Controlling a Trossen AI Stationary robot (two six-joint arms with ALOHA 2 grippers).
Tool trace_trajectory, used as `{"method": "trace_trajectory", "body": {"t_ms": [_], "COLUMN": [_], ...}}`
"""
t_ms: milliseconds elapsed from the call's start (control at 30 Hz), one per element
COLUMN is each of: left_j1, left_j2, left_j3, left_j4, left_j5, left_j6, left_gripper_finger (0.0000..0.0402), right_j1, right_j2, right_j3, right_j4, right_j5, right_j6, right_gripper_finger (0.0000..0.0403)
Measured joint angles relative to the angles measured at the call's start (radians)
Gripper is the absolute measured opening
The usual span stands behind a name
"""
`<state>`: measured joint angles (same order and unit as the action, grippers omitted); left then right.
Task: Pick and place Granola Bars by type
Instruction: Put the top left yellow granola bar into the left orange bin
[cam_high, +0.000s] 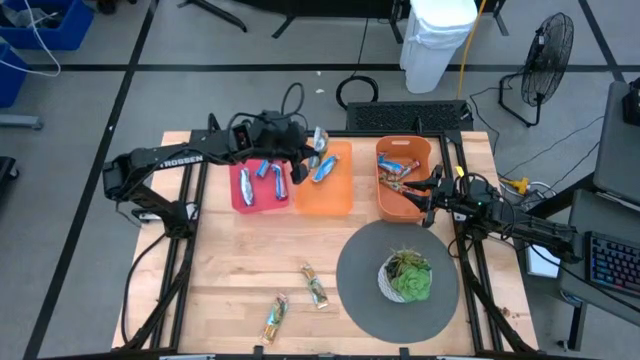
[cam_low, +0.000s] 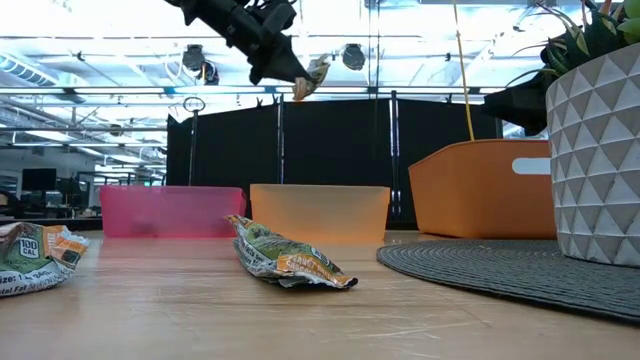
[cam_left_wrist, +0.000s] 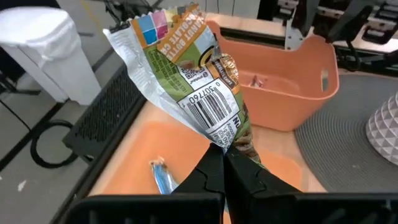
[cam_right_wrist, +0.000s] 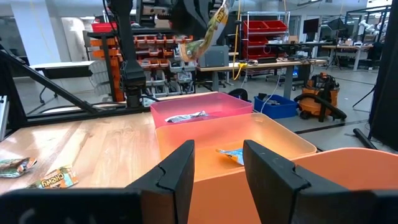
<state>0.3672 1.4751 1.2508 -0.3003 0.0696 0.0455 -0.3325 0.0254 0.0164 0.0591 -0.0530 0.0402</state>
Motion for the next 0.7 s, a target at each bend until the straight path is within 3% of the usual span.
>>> {"method": "trace_trajectory", "body": {"t_ms": [433,700], "left_j1": [0.043,0.061], "left_j2": [0.12,0.282], "left_j3": [0.017,0.303], "left_j4": [-0.044,-0.314], "left_j5": [-0.033,-0.026], "left_j6": [-0.14,-0.172], "left_gripper_finger": [0.0,0.0], "right_j1": [0.0,0.0], "right_j2": [0.0,0.0], "right_j3": [0.0,0.0], "right_j4": [0.0,0.0], "right_j5": [0.0,0.0], "right_j6": [0.0,0.0], "right_gripper_finger": [0.0128,0.0128]}}
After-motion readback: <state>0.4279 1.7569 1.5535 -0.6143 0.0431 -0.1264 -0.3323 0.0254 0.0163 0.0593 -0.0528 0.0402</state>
